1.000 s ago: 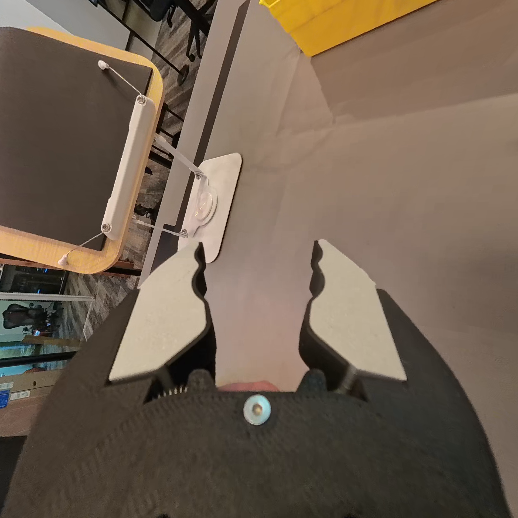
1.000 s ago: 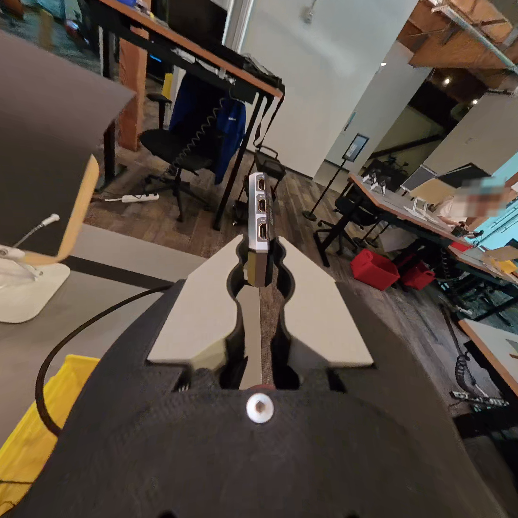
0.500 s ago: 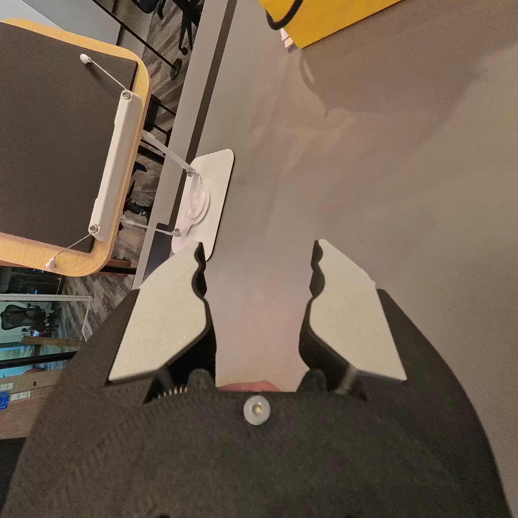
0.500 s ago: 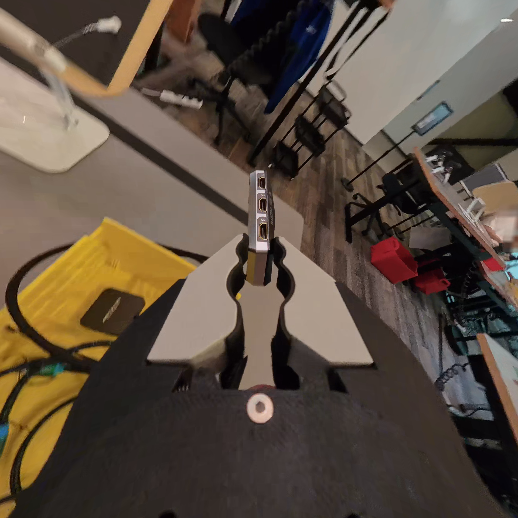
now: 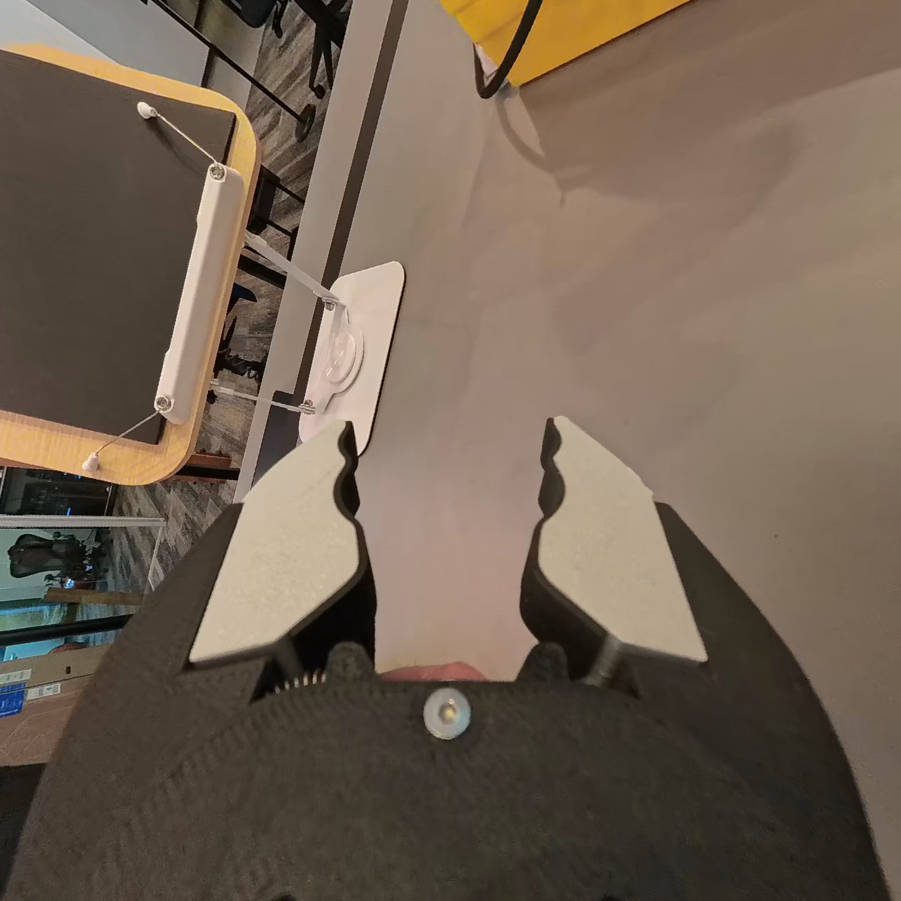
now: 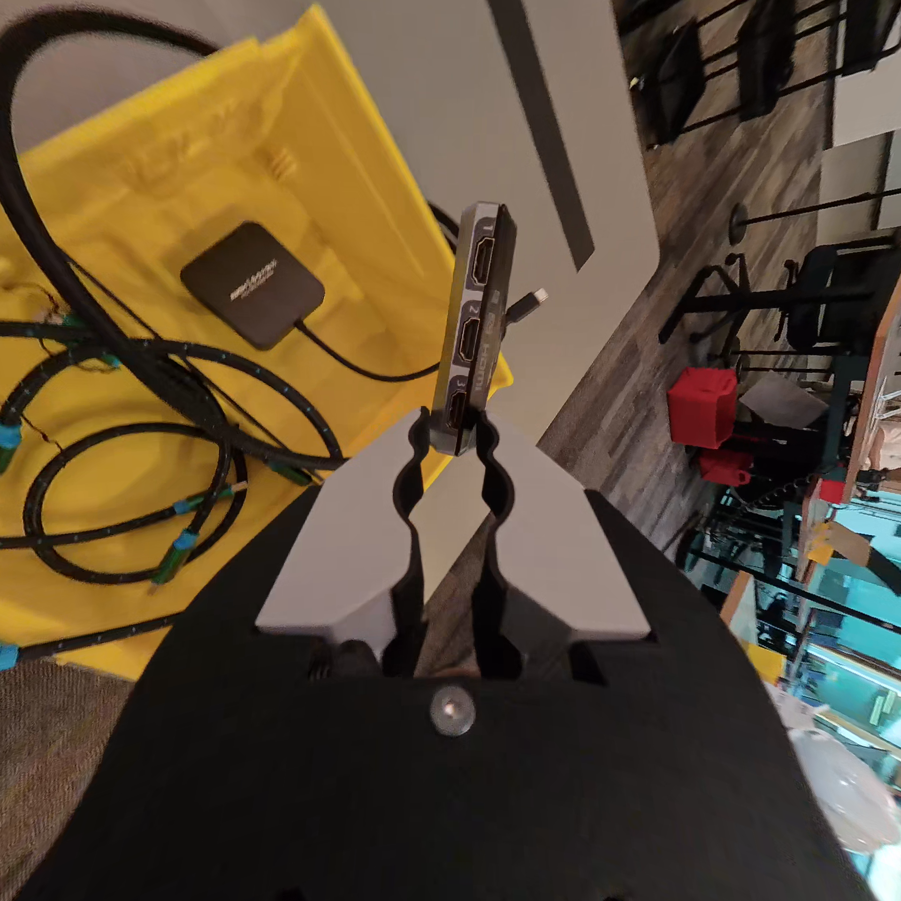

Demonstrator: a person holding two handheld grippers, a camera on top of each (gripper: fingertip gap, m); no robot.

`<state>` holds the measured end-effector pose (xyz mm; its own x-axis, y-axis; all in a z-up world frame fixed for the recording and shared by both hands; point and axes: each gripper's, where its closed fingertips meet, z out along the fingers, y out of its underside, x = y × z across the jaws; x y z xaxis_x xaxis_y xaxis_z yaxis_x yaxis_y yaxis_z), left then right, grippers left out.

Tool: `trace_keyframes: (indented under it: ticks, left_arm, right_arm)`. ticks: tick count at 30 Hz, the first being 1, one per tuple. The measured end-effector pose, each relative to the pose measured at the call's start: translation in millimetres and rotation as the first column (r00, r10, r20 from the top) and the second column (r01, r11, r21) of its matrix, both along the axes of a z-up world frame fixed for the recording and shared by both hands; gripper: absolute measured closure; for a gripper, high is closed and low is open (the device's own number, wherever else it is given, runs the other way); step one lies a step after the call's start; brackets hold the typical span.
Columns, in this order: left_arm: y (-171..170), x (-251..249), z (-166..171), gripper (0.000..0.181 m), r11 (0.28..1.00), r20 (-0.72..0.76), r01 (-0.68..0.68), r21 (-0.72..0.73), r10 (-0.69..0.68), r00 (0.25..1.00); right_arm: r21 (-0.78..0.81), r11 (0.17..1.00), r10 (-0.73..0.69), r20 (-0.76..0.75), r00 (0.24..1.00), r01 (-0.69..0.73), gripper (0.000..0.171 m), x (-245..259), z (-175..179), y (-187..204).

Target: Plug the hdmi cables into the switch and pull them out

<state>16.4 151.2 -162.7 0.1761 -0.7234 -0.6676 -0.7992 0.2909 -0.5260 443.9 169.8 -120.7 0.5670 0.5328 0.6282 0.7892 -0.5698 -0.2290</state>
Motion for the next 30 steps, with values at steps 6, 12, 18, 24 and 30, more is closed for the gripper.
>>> trace_keyframes:
  ticks: [6,12,18,24,30]
  left_arm:
    - [-2.6,2.5,-3.7,0.109,1.0,-0.009,0.01,-0.005,-0.01,1.0]
    - [-2.6,1.8,-6.0,0.109,1.0,-0.023,0.012,0.002,-0.012,1.0]
    - [-0.5,0.1,-9.6,0.109,1.0,-0.021,0.009,-0.013,-0.01,1.0]
    - [-5.0,3.4,-10.8,0.109,1.0,-0.032,0.02,-0.008,-0.021,0.999]
    - [-5.9,2.5,-8.0,0.109,1.0,-0.031,0.02,0.0,-0.02,0.999]
  right_arm:
    - [-0.242,0.968,0.068,0.016,0.998,-0.062,0.169,-17.4,-42.9,-10.5]
    - [-0.353,0.935,0.014,-0.034,0.999,-0.025,0.171,-22.6,-57.7,-10.2]
    - [-0.302,0.947,0.049,-0.204,0.978,-0.111,0.171,-56.5,-34.7,-12.0]
    - [-0.327,0.918,0.168,-0.197,0.966,-0.226,0.143,-92.7,-57.8,-11.5]
    - [-0.321,0.913,0.229,-0.107,0.967,-0.252,0.167,-111.9,-82.7,5.7]
